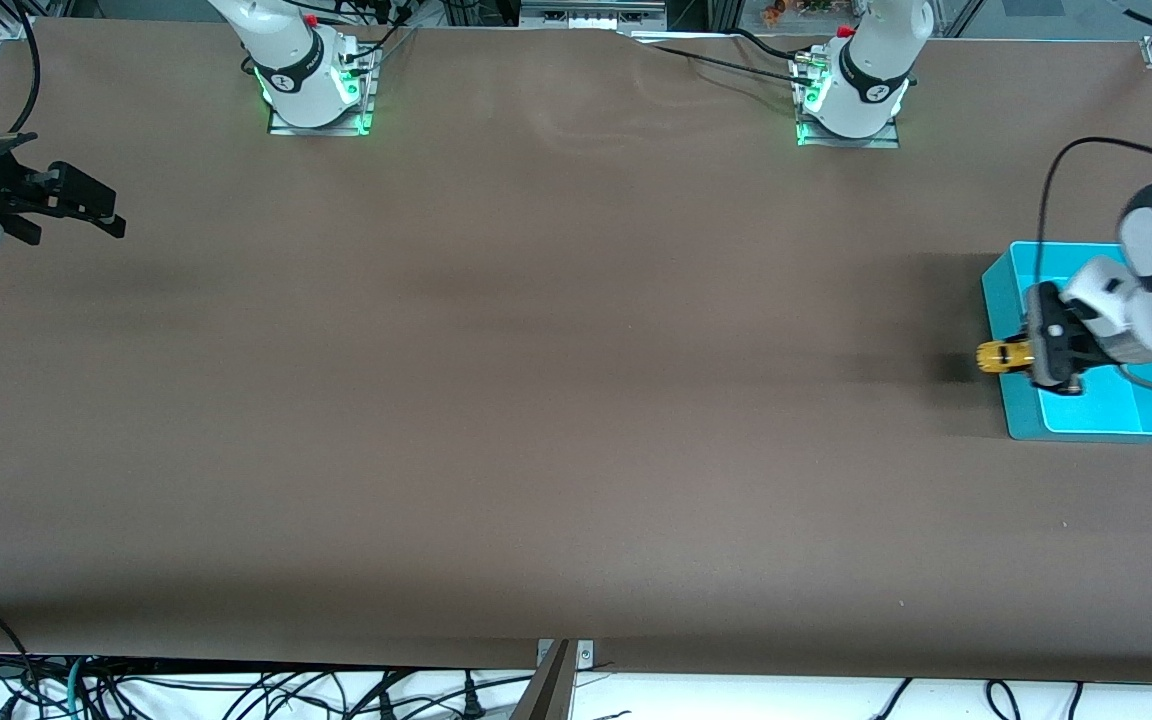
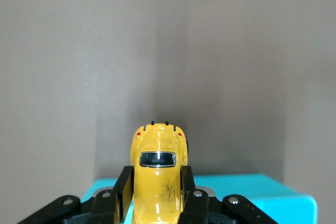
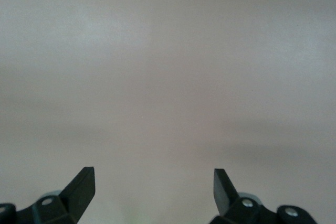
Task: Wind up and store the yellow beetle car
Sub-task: 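Lift the car with the left gripper and carry it into the bin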
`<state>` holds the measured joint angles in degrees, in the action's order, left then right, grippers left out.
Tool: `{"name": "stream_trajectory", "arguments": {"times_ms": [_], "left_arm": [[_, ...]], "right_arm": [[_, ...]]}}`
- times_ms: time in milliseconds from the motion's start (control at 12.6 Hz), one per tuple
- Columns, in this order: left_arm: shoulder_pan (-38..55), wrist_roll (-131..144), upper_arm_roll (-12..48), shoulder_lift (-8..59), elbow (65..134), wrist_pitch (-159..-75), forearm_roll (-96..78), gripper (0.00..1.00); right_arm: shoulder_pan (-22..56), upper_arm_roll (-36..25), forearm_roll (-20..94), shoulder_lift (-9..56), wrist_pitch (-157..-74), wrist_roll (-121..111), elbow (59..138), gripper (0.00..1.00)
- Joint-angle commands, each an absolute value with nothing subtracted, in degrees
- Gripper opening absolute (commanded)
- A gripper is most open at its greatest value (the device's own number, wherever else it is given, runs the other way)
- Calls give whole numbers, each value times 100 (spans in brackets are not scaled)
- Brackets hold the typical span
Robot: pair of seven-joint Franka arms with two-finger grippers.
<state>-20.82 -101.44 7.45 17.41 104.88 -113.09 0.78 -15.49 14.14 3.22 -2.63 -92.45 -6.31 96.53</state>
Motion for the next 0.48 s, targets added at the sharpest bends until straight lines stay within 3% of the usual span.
{"name": "stream_trajectory", "arguments": {"times_ms": [0,397], "left_arm": [[-2582,-11044,791,1985,9854,-10899,96,0],[-3023,-11882,747,2696,9335,-11030,500,0]], "right_arm": [[-1529,1450,361,-167,-9123,-510,9405,100],[-1424,1468,281,-167,-9062,149,9396,100]]}}
